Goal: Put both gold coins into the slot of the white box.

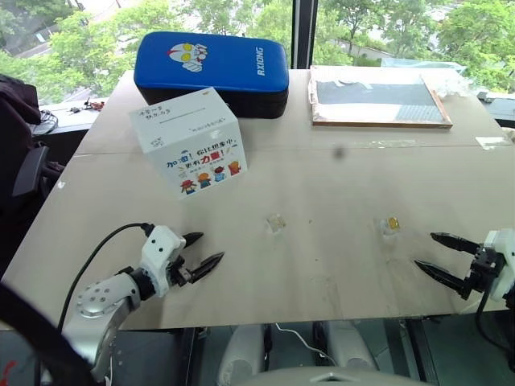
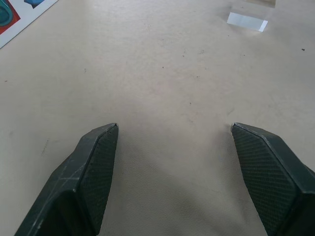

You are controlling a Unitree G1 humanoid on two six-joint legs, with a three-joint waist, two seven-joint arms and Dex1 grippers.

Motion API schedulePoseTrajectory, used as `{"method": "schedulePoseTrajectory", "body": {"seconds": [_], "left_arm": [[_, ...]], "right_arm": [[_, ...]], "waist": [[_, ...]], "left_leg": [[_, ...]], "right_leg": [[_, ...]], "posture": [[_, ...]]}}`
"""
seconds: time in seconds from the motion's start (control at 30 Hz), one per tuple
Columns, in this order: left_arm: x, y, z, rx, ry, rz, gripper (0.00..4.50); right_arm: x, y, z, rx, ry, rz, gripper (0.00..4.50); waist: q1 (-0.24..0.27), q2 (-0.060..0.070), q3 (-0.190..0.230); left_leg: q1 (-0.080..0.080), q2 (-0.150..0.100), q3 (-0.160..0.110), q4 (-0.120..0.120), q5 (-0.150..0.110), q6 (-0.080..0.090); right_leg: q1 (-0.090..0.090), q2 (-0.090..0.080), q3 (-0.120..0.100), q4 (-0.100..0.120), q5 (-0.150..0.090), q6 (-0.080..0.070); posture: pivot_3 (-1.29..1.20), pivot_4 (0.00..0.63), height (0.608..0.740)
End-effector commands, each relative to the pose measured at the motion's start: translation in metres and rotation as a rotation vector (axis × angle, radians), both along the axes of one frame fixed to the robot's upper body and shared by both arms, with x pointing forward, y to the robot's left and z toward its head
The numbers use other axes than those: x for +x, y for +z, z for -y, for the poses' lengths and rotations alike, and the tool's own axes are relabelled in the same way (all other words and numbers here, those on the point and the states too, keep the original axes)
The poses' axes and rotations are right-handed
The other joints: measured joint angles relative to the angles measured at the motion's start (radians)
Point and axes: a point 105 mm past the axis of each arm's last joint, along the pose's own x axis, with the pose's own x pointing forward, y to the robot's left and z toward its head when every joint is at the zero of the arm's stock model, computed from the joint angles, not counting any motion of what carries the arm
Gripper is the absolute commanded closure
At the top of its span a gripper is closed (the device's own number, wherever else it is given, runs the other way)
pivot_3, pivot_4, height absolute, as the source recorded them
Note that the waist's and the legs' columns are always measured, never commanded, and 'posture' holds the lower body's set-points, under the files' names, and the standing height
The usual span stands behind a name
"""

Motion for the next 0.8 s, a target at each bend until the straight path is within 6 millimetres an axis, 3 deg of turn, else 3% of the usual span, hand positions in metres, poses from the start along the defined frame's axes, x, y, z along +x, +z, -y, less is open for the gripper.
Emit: {"method": "schedulePoseTrajectory", "body": {"seconds": [0.03,0.37,0.47,0.63,0.8], "left_arm": [[0.001,0.01,0.001,0.002,-0.022,0.032,0.79],[0.007,0.015,0.004,-0.009,-0.028,0.048,0.79],[0.008,0.019,0.004,-0.01,-0.032,0.057,0.79],[0.009,0.034,0.007,-0.053,-0.092,0.095,0.79],[0.01,0.049,0.009,-0.06,-0.162,0.112,0.79]], "right_arm": [[0.003,0.007,-0.002,-0.009,-0.003,0.052,0.02],[0.007,0.011,-0.011,0.019,-0.021,0.082,0.02],[0.013,0.028,-0.02,0.034,0.002,0.144,0.02],[0.031,0.079,-0.076,0.107,0.141,0.293,0.02],[0.041,0.088,-0.151,0.145,0.262,0.328,0.02]], "waist": [[0.0,0.0,0.0],[-0.001,-0.001,0.0],[-0.001,-0.001,0.0],[-0.009,-0.002,0.001],[-0.003,-0.005,0.0]], "left_leg": [[0.0,0.0,0.0,0.0,0.0,0.0],[0.0,0.001,0.002,0.0,0.0,0.0],[0.0,0.001,0.002,0.0,0.0,0.0],[0.0,0.002,0.006,-0.001,0.0,0.0],[-0.001,0.005,0.003,-0.001,0.0,0.0]], "right_leg": [[0.0,0.0,0.0,0.0,0.0,0.0],[-0.001,0.0,0.002,0.0,0.0,0.0],[-0.001,0.0,0.002,0.0,0.0,0.0],[-0.004,0.001,0.004,0.003,0.0,0.0],[-0.005,0.004,0.003,0.003,0.0,0.0]], "posture": [[0.0,0.15,0.74],[0.0,0.15,0.74],[0.0,0.15,0.74],[0.0,0.15,0.74],[0.0,0.15,0.74]]}}
